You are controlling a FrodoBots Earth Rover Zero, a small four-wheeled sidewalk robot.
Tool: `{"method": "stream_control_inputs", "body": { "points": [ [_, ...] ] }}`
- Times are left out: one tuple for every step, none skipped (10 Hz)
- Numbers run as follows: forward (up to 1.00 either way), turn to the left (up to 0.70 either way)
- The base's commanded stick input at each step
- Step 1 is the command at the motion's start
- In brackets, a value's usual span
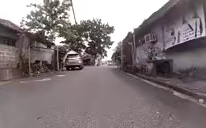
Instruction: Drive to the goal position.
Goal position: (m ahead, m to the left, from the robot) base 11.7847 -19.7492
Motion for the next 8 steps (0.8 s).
{"method": "stream_control_inputs", "body": {
  "points": [
    [0.70, 0.00],
    [0.70, 0.00],
    [0.70, 0.00],
    [0.70, 0.00],
    [0.70, 0.00],
    [0.70, 0.00],
    [0.70, 0.00],
    [0.70, 0.00]
  ]
}}
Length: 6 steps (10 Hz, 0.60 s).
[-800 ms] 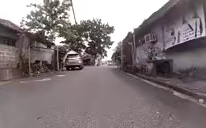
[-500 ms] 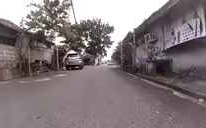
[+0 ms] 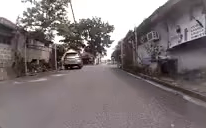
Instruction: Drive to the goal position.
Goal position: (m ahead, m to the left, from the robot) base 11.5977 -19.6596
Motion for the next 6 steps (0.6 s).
{"method": "stream_control_inputs", "body": {
  "points": [
    [0.70, 0.00],
    [0.70, 0.00],
    [0.70, 0.00],
    [0.70, 0.00],
    [0.70, 0.00],
    [0.70, 0.00]
  ]
}}
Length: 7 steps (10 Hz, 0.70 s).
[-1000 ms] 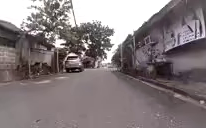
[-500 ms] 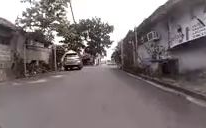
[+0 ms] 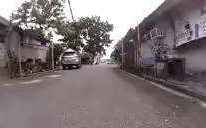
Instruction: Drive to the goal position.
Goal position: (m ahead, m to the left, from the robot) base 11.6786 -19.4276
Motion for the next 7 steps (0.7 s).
{"method": "stream_control_inputs", "body": {
  "points": [
    [0.70, 0.00],
    [0.70, 0.00],
    [0.70, 0.00],
    [0.70, 0.00],
    [0.70, 0.00],
    [0.70, 0.00],
    [0.70, 0.00]
  ]
}}
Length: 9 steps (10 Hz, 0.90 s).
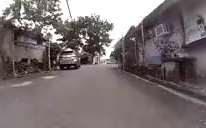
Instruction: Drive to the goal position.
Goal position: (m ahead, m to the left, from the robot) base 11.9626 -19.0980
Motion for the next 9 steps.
{"method": "stream_control_inputs", "body": {
  "points": [
    [0.70, 0.00],
    [0.70, 0.00],
    [0.70, 0.00],
    [0.70, 0.00],
    [0.70, 0.00],
    [0.70, 0.00],
    [0.70, 0.00],
    [0.70, 0.00],
    [0.70, 0.00]
  ]
}}
